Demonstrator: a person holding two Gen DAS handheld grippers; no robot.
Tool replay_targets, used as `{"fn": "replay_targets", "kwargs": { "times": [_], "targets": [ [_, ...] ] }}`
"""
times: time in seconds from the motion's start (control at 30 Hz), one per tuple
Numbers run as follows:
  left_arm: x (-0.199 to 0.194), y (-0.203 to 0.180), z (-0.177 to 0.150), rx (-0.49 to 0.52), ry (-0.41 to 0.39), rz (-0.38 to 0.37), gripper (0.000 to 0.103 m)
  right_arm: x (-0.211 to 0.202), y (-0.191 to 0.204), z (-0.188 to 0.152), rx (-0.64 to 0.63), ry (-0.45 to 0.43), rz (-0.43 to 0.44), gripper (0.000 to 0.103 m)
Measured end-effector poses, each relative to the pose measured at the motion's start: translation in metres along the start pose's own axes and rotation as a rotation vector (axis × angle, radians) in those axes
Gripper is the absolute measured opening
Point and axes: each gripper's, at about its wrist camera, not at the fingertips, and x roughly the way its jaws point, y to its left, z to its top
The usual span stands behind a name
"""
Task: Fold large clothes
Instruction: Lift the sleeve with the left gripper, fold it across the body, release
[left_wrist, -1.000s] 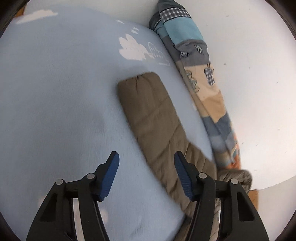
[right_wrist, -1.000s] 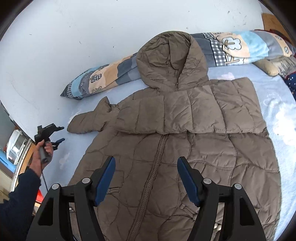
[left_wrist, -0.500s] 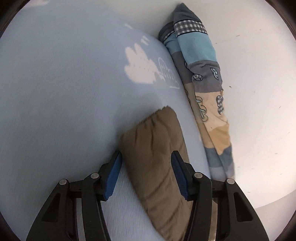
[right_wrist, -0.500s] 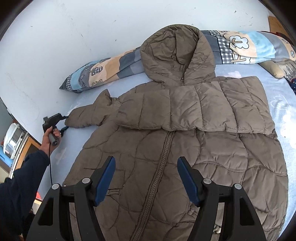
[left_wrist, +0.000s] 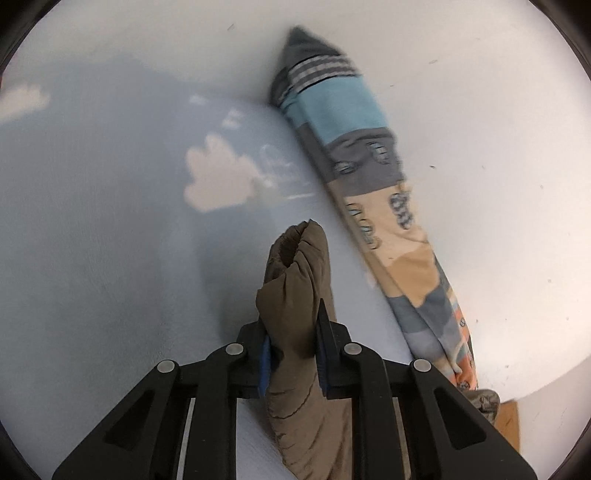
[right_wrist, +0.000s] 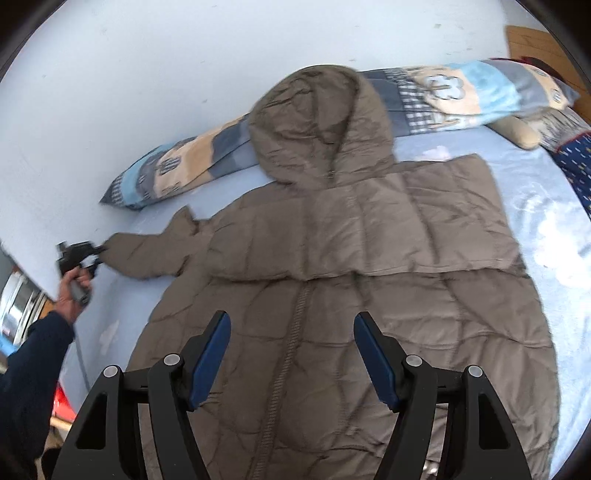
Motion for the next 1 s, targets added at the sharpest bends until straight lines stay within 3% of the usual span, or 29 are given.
{"fn": "replay_targets", "kwargs": {
  "times": [0.27, 0.47, 0.77, 1.0],
  "targets": [
    [-0.086, -0.079, 0.016, 0.081, -0.068, -0.07, 0.018, -0.032, -0.035, 0.011, 0.107, -0.096, -0.038, 0.074],
    [-0.134, -0.165, -0.006, 0.202, -0.084, -0.141, 0.018, -0.061, -0.058, 0.017, 0.164, -0.172, -0.047, 0.074],
    [-0.16, -0.304, -0.112, 0.414, -0.017, -0.272, 0.018, -0.105, -0.104, 0.021, 0.262, -0.272, -0.054, 0.074],
    [-0.15, -0.377, -0.204, 0.554, 0.069, -0.309, 0.018, -0.126, -0.127, 0.022, 0.307, -0.308, -0.041, 0.074]
  ]
}}
